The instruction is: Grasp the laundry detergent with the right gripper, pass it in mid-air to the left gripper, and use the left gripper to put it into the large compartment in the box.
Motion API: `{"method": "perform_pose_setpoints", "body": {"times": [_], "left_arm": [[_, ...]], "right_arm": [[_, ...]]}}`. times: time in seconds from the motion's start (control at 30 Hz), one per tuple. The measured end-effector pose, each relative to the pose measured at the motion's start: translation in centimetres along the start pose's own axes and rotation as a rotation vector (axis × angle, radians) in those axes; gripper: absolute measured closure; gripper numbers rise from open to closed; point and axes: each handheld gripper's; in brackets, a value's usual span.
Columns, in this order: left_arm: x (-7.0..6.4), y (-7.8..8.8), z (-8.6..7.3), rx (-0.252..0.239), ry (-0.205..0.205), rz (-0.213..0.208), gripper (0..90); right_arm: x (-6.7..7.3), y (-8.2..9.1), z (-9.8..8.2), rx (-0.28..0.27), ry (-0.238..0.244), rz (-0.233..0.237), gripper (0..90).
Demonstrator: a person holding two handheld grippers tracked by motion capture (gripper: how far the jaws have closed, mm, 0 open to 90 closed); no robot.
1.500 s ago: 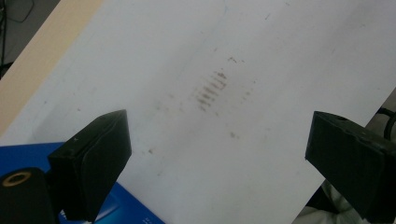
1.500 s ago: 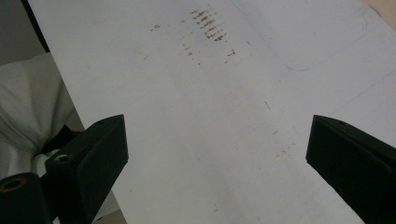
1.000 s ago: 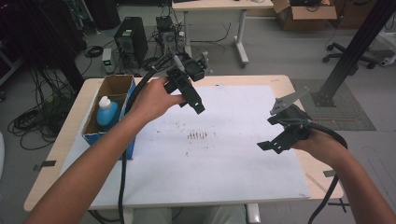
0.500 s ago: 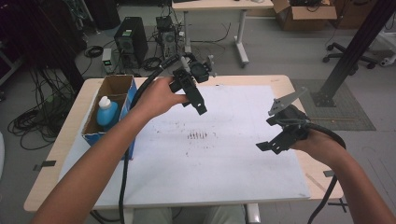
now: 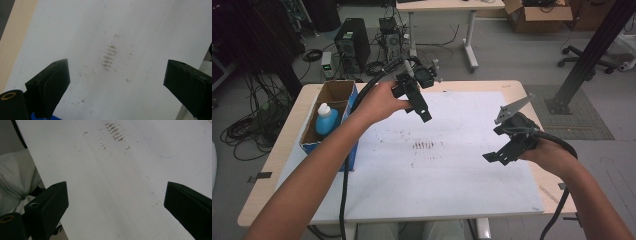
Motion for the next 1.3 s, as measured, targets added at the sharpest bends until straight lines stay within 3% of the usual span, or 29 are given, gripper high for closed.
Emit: {"method": "perform_pose_setpoints", "body": {"times": [0.23, 0.4, 1.3], "left_arm": [[-0.27, -0.25, 0.90, 0.004, -0.021, -0.010, 7.1], [-0.45, -0.23, 0.71, 0.007, -0.026, -0.004, 7.1], [-0.26, 0.07, 0.44, 0.006, -0.008, 0.008, 7.2]], "right_arm": [[-0.35, -0.03, -0.21, 0.001, -0.001, -0.004, 5.1], [-0.36, -0.15, -0.19, -0.002, -0.008, -0.007, 5.1], [-0.09, -0.34, 0.04, -0.003, 0.001, -0.001, 5.1]]}}
Point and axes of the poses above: each handheld gripper's, and its own axes: y roughly backward along the jaws, z roughly out of its top, x roughly to its left, and after that the axes turned 7 degrees about -x, right-handed
